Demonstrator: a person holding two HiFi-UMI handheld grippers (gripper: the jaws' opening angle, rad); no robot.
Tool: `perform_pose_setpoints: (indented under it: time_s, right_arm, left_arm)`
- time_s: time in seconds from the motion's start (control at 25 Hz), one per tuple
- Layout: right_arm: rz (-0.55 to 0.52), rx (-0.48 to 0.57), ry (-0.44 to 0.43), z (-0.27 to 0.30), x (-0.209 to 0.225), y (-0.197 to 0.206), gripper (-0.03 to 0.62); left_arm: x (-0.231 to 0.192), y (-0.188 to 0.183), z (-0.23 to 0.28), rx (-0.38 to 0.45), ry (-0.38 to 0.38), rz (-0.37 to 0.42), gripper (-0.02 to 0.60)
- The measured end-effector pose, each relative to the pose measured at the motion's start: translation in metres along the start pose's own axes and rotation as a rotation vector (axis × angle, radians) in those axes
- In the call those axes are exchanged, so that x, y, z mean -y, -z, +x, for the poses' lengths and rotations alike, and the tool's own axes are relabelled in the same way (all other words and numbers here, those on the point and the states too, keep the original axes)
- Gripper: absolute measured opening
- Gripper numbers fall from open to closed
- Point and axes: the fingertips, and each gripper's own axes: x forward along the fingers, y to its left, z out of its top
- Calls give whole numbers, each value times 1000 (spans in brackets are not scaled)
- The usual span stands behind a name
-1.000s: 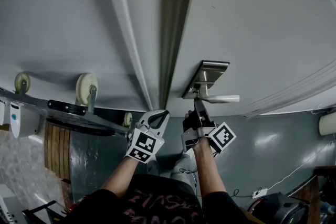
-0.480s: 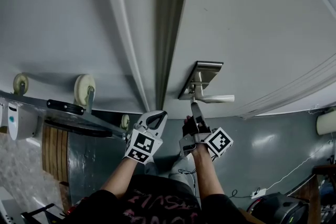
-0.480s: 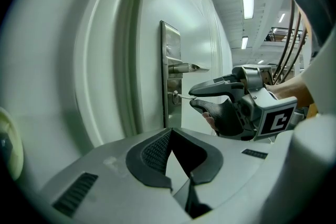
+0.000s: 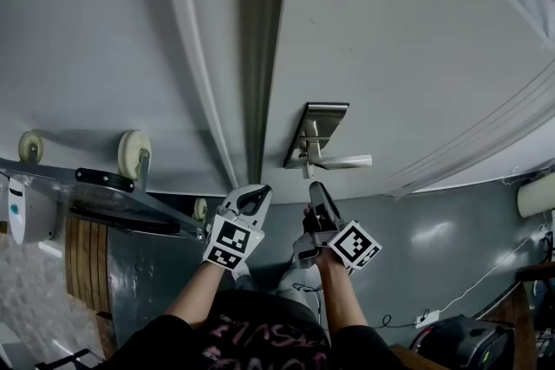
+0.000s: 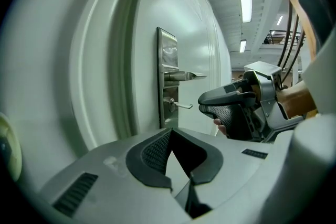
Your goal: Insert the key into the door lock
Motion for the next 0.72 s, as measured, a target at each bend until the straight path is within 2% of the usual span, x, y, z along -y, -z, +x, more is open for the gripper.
perform_pose_setpoints:
  time_s: [0.32, 0.72]
  right_arm:
    - [-140, -7, 63, -13, -2, -4, 83]
    - [-300, -16, 108, -26, -9, -7, 72]
  left_arm:
    - [4, -14, 0, 29, 13, 4, 12]
    - [9, -31, -3, 60, 28, 13, 12]
